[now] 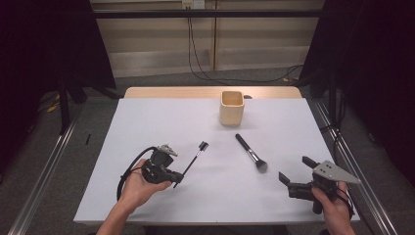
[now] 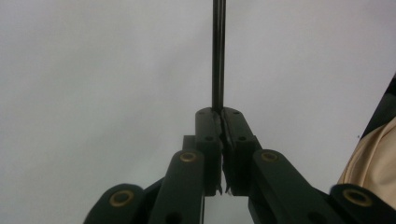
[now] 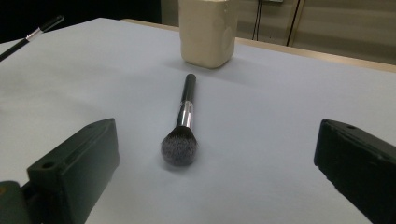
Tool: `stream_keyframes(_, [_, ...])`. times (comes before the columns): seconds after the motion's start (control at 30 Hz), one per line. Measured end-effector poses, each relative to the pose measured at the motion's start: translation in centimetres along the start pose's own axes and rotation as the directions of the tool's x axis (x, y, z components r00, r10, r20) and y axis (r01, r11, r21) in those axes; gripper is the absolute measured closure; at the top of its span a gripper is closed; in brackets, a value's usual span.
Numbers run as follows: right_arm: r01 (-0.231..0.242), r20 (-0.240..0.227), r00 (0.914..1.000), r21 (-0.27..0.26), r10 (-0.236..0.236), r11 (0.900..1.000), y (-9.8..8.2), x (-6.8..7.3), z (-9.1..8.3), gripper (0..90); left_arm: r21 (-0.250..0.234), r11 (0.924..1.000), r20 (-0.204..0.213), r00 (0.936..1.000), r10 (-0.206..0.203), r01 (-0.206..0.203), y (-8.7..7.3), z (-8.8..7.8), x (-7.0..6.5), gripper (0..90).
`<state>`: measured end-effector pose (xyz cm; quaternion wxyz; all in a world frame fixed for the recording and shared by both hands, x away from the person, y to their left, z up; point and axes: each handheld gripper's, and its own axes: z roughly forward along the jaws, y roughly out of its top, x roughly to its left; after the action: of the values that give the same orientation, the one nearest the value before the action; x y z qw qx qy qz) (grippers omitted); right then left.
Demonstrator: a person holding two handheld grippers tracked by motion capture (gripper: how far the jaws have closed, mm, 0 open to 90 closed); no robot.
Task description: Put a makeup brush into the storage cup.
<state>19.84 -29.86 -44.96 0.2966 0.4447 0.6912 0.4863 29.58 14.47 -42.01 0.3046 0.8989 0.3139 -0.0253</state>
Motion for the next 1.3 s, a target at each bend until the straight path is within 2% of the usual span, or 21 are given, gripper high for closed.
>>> stream_keyframes(0.03, [-0.003, -0.001, 1.0, -0.003, 0.003, 1.0, 0.0, 0.0, 0.0, 0.0, 0.0, 1.0, 0.0, 1.0, 0.0, 0.0, 0.0, 0.0, 0.0, 86.3])
stream_keyframes(0.07, [-0.003, -0.004, 1.0, -0.005, 0.003, 1.0, 0.0, 0.0, 0.0, 0.0, -0.051, 0.9983, 0.012, 0.9996, -0.027, 0.028, -0.2, -0.1, 0.0, 86.3])
stream_keyframes(0.2, [0.0, -0.007, 1.0, -0.006, 0.0, 1.0, 0.0, 0.0, 0.0, 0.0, -0.113, 0.9934, 0.007, 0.9998, -0.021, 0.022, -0.4, -0.4, -0.1, 86.3])
stream_keyframes(0.27, [0.0, -0.008, 1.0, -0.004, 0.0, 1.0, 0.0, 0.1, 0.0, 0.0, -0.176, 0.9842, 0.005, 0.9998, -0.021, 0.021, -0.6, -0.8, -0.2, 86.3])
stream_keyframes(0.3, [-0.001, -0.009, 1.0, -0.001, 0.001, 1.0, 0.0, 0.1, 0.1, 0.2, -0.176, 0.9842, 0.005, 0.9998, -0.021, 0.021, -0.6, -0.8, -0.2, 86.3])
stream_keyframes(0.33, [-0.003, -0.007, 1.0, -0.001, 0.003, 1.0, 0.0, 0.0, 0.1, 0.4, -0.227, 0.9738, 0.011, 0.9999, -0.007, 0.01, -0.7, -1.0, -0.3, 86.3])
stream_keyframes(0.4, [-0.003, -0.007, 1.0, -0.004, 0.003, 1.0, 0.1, 0.1, 0.0, 0.3, -0.24, 0.9708, 0.002, 1.0, 0.002, -0.002, -0.8, -1.2, -0.4, 86.3])
stream_keyframes(0.47, [-0.003, -0.013, 0.9999, -0.01, 0.003, 1.0, 0.1, 0.1, 0.0, 0.4, -0.288, 0.9575, -0.005, 0.9999, 0.012, -0.013, -0.9, -1.3, -0.6, 86.3])
stream_keyframes(0.6, [-0.006, -0.021, 0.9998, -0.009, 0.006, 1.0, 0.1, 0.2, 0.1, 0.3, -0.324, 0.9461, -0.029, 0.9996, -0.002, -0.007, -0.9, -1.3, -1.0, 86.2])
stream_keyframes(0.63, [-0.005, -0.019, 0.9998, -0.01, 0.005, 1.0, 0.1, 0.1, 0.1, 0.3, -0.35, 0.9365, -0.038, 0.9993, -0.001, -0.013, -0.9, -1.2, -1.5, 86.2])
stream_keyframes(0.77, [-0.01, -0.02, 0.9997, -0.019, 0.01, 1.0, 0.1, 0.1, 0.1, 0.3, -0.405, 0.9138, -0.032, 0.9993, 0.018, -0.029, -0.9, -1.0, -2.1, 86.2])
stream_keyframes(0.8, [-0.01, -0.02, 0.9997, -0.019, 0.01, 1.0, 0.1, 0.1, 0.1, 0.3, -0.405, 0.9138, -0.032, 0.9993, 0.018, -0.029, -0.9, -1.0, -2.1, 86.2])
stream_keyframes(0.83, [-0.003, -0.028, 0.9996, -0.024, 0.003, 1.0, 0.1, 0.2, 0.1, 0.3, -0.439, 0.8978, -0.017, 0.9995, 0.028, -0.032, -0.9, -1.0, -2.4, 86.2])
stream_keyframes(0.87, [-0.002, -0.032, 0.9995, -0.025, 0.001, 1.0, 0.1, 0.3, 0.1, 0.3, -0.439, 0.8978, -0.017, 0.9995, 0.028, -0.032, -0.9, -1.0, -2.4, 86.2])
stream_keyframes(0.9, [-0.007, -0.038, 0.9993, -0.029, 0.006, 1.0, 0.2, 0.4, 0.1, 0.2, -0.463, 0.8849, -0.03, 0.9985, 0.046, -0.055, -1.0, -1.0, -2.6, 86.2])
stream_keyframes(0.97, [0.003, -0.047, 0.9989, -0.034, -0.005, 0.999, 0.2, 0.5, 0.1, 0.0, -0.474, 0.8789, -0.025, 0.9987, 0.043, -0.05, -1.0, -1.0, -2.7, 86.2])
stream_keyframes(1.03, [0.008, -0.057, 0.9983, -0.041, -0.01, 0.999, 0.2, 0.6, 0.2, 0.0, -0.506, 0.8609, -0.03, 0.9987, 0.042, -0.052, -1.1, -0.9, -2.6, 86.3])
stream_keyframes(1.17, [0.026, -0.084, 0.996, -0.053, -0.031, 0.998, 0.3, 1.0, 0.2, 0.0, -0.528, 0.8473, -0.054, 0.9979, 0.036, -0.059, -1.4, -0.6, -2.6, 86.3])
stream_keyframes(1.23, [0.028, -0.095, 0.995, -0.061, -0.033, 0.998, 0.3, 1.2, 0.3, 0.0, -0.531, 0.8451, -0.056, 0.9978, 0.035, -0.059, -1.4, -0.6, -2.6, 86.3])
stream_keyframes(1.27, [0.023, -0.099, 0.9946, -0.066, -0.029, 0.998, 0.4, 1.3, 0.3, 0.0, -0.55, 0.8327, -0.059, 0.9976, 0.038, -0.064, -1.5, -0.6, -2.6, 86.3])
stream_keyframes(1.3, [0.01, -0.106, 0.9942, -0.079, -0.018, 0.997, 0.5, 1.4, 0.4, 0.0, -0.556, 0.8293, -0.05, 0.9982, 0.032, -0.055, -1.5, -0.7, -2.7, 86.3])
